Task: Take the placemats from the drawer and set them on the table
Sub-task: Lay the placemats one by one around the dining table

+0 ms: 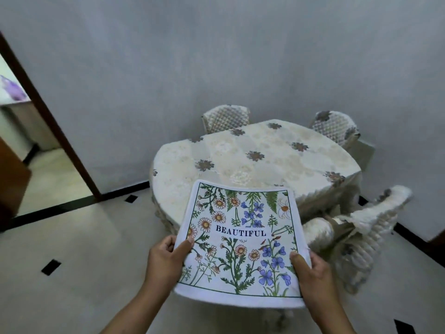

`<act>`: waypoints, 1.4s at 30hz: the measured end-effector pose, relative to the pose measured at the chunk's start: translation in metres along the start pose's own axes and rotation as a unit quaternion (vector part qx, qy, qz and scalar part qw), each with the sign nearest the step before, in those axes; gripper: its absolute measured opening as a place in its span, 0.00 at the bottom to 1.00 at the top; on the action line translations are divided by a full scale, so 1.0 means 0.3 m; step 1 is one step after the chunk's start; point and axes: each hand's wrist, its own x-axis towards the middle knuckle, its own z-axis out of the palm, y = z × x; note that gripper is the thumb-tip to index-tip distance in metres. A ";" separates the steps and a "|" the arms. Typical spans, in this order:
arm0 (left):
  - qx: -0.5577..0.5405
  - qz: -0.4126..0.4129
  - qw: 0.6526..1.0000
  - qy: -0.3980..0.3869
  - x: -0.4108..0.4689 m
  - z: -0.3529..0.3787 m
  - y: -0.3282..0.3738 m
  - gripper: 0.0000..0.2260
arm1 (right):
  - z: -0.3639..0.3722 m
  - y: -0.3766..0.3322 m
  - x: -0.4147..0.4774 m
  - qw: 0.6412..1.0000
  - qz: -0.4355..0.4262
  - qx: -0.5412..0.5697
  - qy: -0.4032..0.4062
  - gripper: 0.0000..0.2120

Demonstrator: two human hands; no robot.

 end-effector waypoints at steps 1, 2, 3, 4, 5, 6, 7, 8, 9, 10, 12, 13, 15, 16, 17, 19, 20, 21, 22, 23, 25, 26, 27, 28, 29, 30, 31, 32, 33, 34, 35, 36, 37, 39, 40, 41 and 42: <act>0.000 -0.002 1.000 0.014 0.049 -0.016 -0.004 0.09 | 0.046 -0.007 0.064 1.000 -0.001 -0.008 -0.017 0.08; 0.002 -0.004 1.000 0.028 0.090 -0.028 -0.004 0.10 | 0.085 -0.017 0.118 1.000 -0.003 -0.015 -0.028 0.08; 0.003 -0.008 0.999 0.046 0.136 -0.046 -0.004 0.11 | 0.134 -0.025 0.179 0.999 -0.008 -0.020 -0.042 0.09; 0.002 -0.015 0.998 0.066 0.181 -0.066 -0.006 0.12 | 0.186 -0.030 0.239 0.998 -0.009 -0.027 -0.057 0.09; 0.003 -0.021 0.996 0.083 0.224 -0.087 -0.008 0.12 | 0.241 -0.038 0.295 0.997 -0.010 -0.035 -0.073 0.09; 0.003 -0.026 0.995 0.100 0.267 -0.110 -0.007 0.12 | 0.301 -0.046 0.350 0.995 -0.009 -0.041 -0.091 0.09; 0.003 -0.029 0.993 0.113 0.301 -0.131 -0.006 0.12 | 0.353 -0.055 0.392 0.993 -0.009 -0.044 -0.106 0.09; 0.001 -0.033 0.991 0.129 0.342 -0.157 -0.009 0.12 | 0.416 -0.066 0.441 0.991 -0.012 -0.046 -0.125 0.09; -0.001 -0.038 0.988 0.147 0.384 -0.184 -0.013 0.11 | 0.479 -0.077 0.487 0.988 -0.018 -0.050 -0.142 0.09; -0.002 -0.043 0.986 0.163 0.425 -0.214 -0.018 0.12 | 0.543 -0.086 0.531 0.986 -0.025 -0.057 -0.156 0.09; -0.001 -0.057 0.980 0.190 0.498 -0.275 -0.027 0.14 | 0.664 -0.113 0.602 0.982 -0.034 -0.068 -0.175 0.09; -0.002 -0.062 0.978 0.199 0.536 -0.307 -0.033 0.14 | 0.726 -0.128 0.632 0.979 -0.038 -0.074 -0.186 0.09; -0.001 -0.068 0.974 0.217 0.615 -0.376 -0.052 0.14 | 0.849 -0.145 0.684 0.974 -0.043 -0.088 -0.203 0.09; -0.004 -0.070 0.972 0.223 0.660 -0.414 -0.063 0.14 | 0.916 -0.151 0.710 0.973 -0.044 -0.093 -0.207 0.09; -0.008 -0.073 0.971 0.228 0.698 -0.448 -0.072 0.14 | 0.972 -0.157 0.727 0.972 -0.045 -0.096 -0.210 0.09; -0.015 -0.078 0.969 0.235 0.812 -0.540 -0.098 0.13 | 1.121 -0.165 0.773 0.970 -0.049 -0.103 -0.216 0.10; -0.014 -0.078 0.969 0.236 0.875 -0.588 -0.112 0.13 | 1.196 -0.168 0.794 0.970 -0.051 -0.108 -0.214 0.10; -0.012 -0.076 0.969 0.234 0.945 -0.638 -0.124 0.12 | 1.275 -0.168 0.815 0.971 -0.054 -0.109 -0.207 0.10; -0.011 -0.074 0.971 0.229 1.003 -0.677 -0.126 0.11 | 1.333 -0.171 0.828 0.973 -0.053 -0.111 -0.196 0.11; -0.012 -0.069 0.973 0.218 1.076 -0.723 -0.124 0.10 | 1.400 -0.173 0.848 0.976 -0.049 -0.110 -0.180 0.11; -0.006 -0.062 0.980 0.187 1.218 -0.800 -0.114 0.08 | 1.510 -0.173 0.889 0.982 -0.035 -0.120 -0.144 0.10; 0.001 -0.060 0.984 0.168 1.289 -0.830 -0.106 0.08 | 1.555 -0.175 0.906 0.984 -0.024 -0.125 -0.126 0.10; 0.007 -0.055 0.987 0.149 1.350 -0.847 -0.092 0.07 | 1.584 -0.180 0.917 0.986 -0.015 -0.125 -0.107 0.11; 0.011 -0.050 0.991 0.125 1.425 -0.862 -0.079 0.07 | 1.614 -0.181 0.933 0.988 -0.007 -0.122 -0.089 0.11; 0.015 -0.047 0.993 0.103 1.497 -0.871 -0.069 0.07 | 1.639 -0.181 0.948 0.991 0.001 -0.117 -0.070 0.11; 0.022 -0.044 0.996 0.081 1.567 -0.867 -0.062 0.07 | 1.655 -0.181 0.963 0.993 0.007 -0.109 -0.047 0.10; 0.028 -0.041 0.997 0.058 1.639 -0.853 -0.055 0.08 | 1.668 -0.181 0.980 0.995 0.011 -0.101 -0.024 0.10; 0.033 -0.035 0.998 0.041 1.696 -0.833 -0.048 0.08 | 1.673 -0.183 0.994 0.995 0.014 -0.097 -0.005 0.10; 0.041 -0.025 0.999 0.021 1.763 -0.804 -0.044 0.08 | 1.675 -0.180 1.020 0.995 0.019 -0.096 0.017 0.09; 0.052 -0.014 0.999 0.002 1.827 -0.769 -0.045 0.09 | 1.673 -0.171 1.053 0.994 0.029 -0.097 0.039 0.09; 0.065 -0.003 0.998 -0.015 1.888 -0.731 -0.046 0.09 | 1.668 -0.156 1.090 0.992 0.039 -0.102 0.059 0.10; 0.077 0.004 0.996 -0.033 1.952 -0.691 -0.047 0.09 | 1.666 -0.138 1.134 0.990 0.050 -0.103 0.078 0.10; 0.085 0.009 0.995 -0.049 2.001 -0.656 -0.052 0.09 | 1.664 -0.116 1.170 0.988 0.062 -0.105 0.092 0.11; 0.104 0.026 0.991 -0.083 2.123 -0.575 -0.065 0.09 | 1.666 -0.071 1.263 0.984 0.089 -0.097 0.123 0.11; 0.123 0.032 0.987 -0.096 2.181 -0.535 -0.076 0.10 | 1.667 -0.045 1.306 0.981 0.101 -0.095 0.134 0.10; 0.146 0.036 0.982 -0.110 2.237 -0.500 -0.084 0.10 | 1.673 -0.018 1.345 0.979 0.110 -0.094 0.142 0.11; 0.165 0.039 0.978 -0.123 2.276 -0.475 -0.089 0.10 | 1.683 0.005 1.369 0.978 0.116 -0.097 0.144 0.11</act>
